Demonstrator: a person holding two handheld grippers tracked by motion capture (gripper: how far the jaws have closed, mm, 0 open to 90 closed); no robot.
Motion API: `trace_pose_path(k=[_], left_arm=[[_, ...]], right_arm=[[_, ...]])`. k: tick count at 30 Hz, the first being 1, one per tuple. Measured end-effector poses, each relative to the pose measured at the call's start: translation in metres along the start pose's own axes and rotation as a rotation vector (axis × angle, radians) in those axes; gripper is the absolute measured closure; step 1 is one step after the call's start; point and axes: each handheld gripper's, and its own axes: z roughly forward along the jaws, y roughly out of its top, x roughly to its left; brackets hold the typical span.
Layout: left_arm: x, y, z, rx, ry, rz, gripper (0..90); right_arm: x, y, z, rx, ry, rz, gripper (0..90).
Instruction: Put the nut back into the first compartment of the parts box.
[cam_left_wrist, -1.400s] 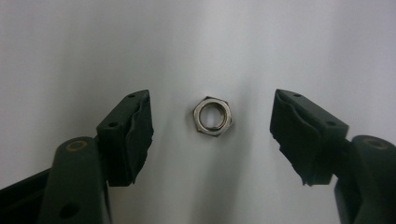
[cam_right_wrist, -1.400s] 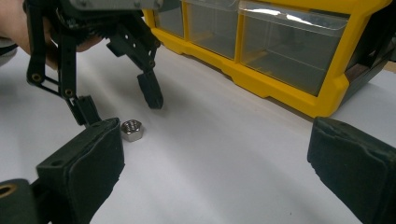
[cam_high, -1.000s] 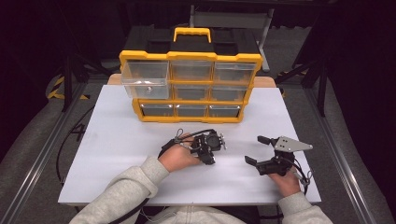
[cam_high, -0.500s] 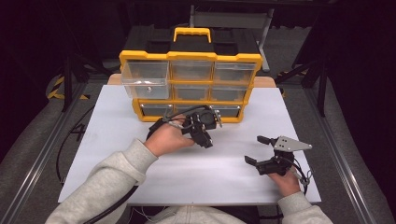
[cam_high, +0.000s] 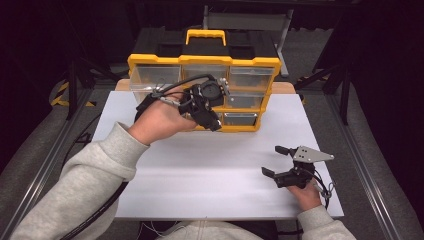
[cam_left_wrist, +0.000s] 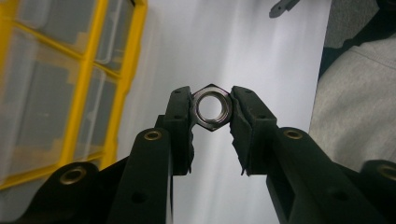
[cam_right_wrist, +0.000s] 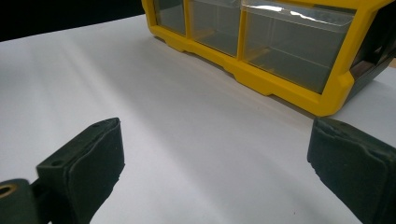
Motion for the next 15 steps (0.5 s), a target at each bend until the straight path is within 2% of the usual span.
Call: trace_pose_path(k=[7,10,11,14,15], left_arm=[[0.015,-0.009,-0.041,-0.035,0.064,-0.075,69.5],[0.02,-0.014,-0.055,-0.049,0.076,-0.102,69.5],[0.02,-0.014,-0.055,-0.049,0.076,-0.102,69.5],[0.03,-0.022,-0.074,-0.06,0.097,-0.144,69.5],[0.03,-0.022,-0.074,-0.06,0.097,-0.144,69.5]], right_arm=[[0.0,0.0,0.001,0.001,0.001,-0.003,4.4],[0.0,0.0,0.002,0.003,0.0,-0.004,4.4],[0.0,0.0,0.002,0.003,0.0,-0.004,4.4],[0.0,0.0,0.002,0.004,0.001,-0.003,4.4],[0.0,0.0,0.002,0.004,0.001,-0.003,4.4]])
